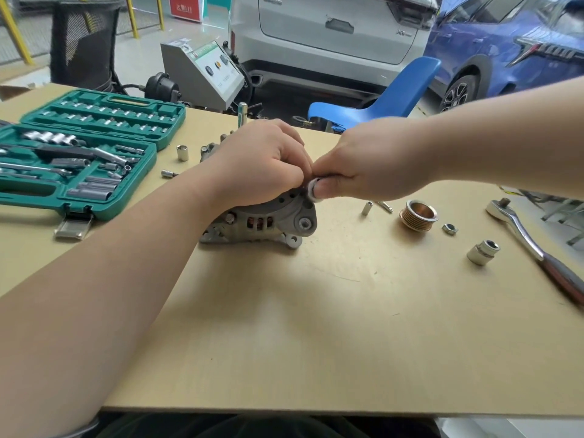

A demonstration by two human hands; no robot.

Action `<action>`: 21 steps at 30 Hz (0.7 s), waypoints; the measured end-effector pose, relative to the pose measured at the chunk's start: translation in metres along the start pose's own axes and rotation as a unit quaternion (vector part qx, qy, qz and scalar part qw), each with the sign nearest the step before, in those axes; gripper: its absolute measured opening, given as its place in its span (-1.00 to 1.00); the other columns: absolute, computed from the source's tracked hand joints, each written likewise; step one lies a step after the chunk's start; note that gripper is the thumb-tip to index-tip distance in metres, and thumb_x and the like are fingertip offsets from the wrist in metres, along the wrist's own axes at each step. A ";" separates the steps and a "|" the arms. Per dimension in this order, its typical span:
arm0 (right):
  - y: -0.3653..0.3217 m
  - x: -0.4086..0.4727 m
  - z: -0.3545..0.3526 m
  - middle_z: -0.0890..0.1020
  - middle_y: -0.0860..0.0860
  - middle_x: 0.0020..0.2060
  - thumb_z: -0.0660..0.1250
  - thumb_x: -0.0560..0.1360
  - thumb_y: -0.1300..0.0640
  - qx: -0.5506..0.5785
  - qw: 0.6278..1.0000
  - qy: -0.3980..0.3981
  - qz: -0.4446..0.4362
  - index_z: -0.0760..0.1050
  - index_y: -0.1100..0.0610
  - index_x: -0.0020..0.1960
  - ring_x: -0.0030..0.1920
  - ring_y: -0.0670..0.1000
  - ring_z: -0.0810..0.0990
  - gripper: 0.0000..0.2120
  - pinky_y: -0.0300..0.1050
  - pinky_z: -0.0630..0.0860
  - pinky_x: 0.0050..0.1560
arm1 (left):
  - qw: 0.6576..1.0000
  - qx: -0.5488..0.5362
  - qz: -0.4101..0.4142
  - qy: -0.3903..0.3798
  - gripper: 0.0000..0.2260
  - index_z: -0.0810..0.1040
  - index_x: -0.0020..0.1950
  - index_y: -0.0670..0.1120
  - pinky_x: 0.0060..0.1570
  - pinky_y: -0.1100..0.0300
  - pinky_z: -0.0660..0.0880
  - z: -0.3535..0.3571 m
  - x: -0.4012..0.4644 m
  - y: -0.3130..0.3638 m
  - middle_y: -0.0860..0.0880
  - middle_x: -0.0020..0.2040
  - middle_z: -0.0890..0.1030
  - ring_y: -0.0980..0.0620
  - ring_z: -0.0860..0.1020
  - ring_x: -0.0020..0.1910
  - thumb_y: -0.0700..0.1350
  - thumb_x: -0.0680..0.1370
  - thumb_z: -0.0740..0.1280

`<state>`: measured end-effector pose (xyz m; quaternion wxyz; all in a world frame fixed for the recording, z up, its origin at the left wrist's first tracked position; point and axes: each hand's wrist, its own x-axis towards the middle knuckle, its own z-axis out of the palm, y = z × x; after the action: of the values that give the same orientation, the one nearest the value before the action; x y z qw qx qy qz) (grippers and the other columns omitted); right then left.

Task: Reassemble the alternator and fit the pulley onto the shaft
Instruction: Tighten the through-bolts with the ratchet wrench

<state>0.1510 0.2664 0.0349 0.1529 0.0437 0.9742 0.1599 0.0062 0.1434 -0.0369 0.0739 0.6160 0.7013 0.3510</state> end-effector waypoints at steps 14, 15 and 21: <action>-0.020 -0.006 0.021 0.51 -0.06 -0.51 0.22 0.65 -0.31 0.377 0.903 -0.007 0.206 0.60 0.12 -0.17 -0.44 -0.01 0.42 -0.46 -0.16 0.38 -0.44 | 0.999 -0.030 -0.038 0.018 -0.65 0.68 -0.33 0.39 0.33 -0.13 0.47 0.000 -0.002 0.008 0.28 0.10 0.59 0.16 0.53 0.26 -0.07 0.36 0.26; -0.022 -0.006 0.020 0.51 -0.06 -0.51 0.20 0.66 -0.31 0.362 0.909 -0.006 0.204 0.59 0.11 -0.18 -0.44 -0.01 0.43 -0.46 -0.18 0.39 -0.45 | 0.999 -0.031 -0.038 0.016 -0.65 0.68 -0.33 0.39 0.32 -0.12 0.48 0.000 -0.002 0.008 0.28 0.10 0.58 0.16 0.53 0.25 -0.07 0.36 0.25; -0.014 0.001 0.000 0.62 -0.11 -0.14 0.02 0.68 -0.32 0.060 0.995 0.013 0.074 0.61 -0.03 0.10 -0.11 -0.05 0.56 -0.50 -0.06 0.42 -0.12 | 0.999 -0.033 -0.026 0.013 -0.61 0.61 -0.39 0.46 0.33 -0.09 0.46 0.001 -0.002 0.007 0.25 0.08 0.57 0.21 0.51 0.21 -0.07 0.33 0.23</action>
<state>0.1497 0.2534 0.0304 0.1251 0.1227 0.9780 0.1130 0.0128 0.1417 -0.0344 0.0938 0.5903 0.7060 0.3800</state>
